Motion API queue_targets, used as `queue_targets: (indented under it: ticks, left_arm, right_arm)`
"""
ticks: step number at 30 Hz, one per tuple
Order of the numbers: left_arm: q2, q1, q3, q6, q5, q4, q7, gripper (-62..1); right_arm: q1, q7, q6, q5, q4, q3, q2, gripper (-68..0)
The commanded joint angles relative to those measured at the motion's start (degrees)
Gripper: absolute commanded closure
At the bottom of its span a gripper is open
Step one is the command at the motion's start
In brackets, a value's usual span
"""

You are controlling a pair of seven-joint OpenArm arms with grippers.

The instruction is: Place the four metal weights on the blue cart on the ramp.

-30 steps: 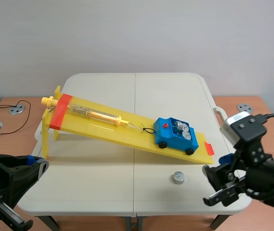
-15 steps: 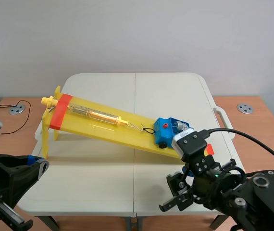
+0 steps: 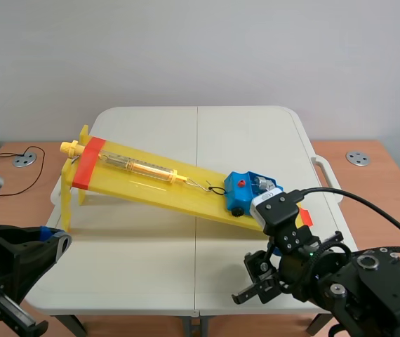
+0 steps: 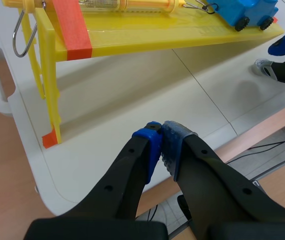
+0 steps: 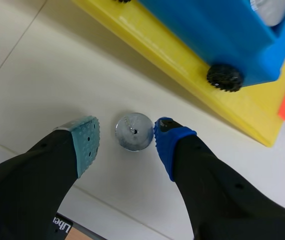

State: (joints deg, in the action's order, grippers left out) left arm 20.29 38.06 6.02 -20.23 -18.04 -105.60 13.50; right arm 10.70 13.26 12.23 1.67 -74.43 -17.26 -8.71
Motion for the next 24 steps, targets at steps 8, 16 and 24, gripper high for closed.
queue_targets:
  ticks: [8, 16, 24]
  left_arm:
    - [-0.6, -2.1, 0.9, -2.1, -3.0, -4.0, -4.6, -2.7]
    - [-0.6, -2.1, 0.9, -2.1, -3.0, -4.0, -4.6, -2.7]
    - [-0.6, -2.1, 0.9, -2.1, -3.0, -4.0, -4.6, -2.7]
  right_arm:
    - [-5.5, -7.8, -1.9, 1.2, -1.4, -0.1, 0.0, -19.1]
    - [-5.6, -7.9, -1.9, 1.2, 0.8, -0.1, 0.0, -14.6]
    - [-6.1, -7.4, -2.0, 1.2, 2.3, -0.1, 0.0, -1.7]
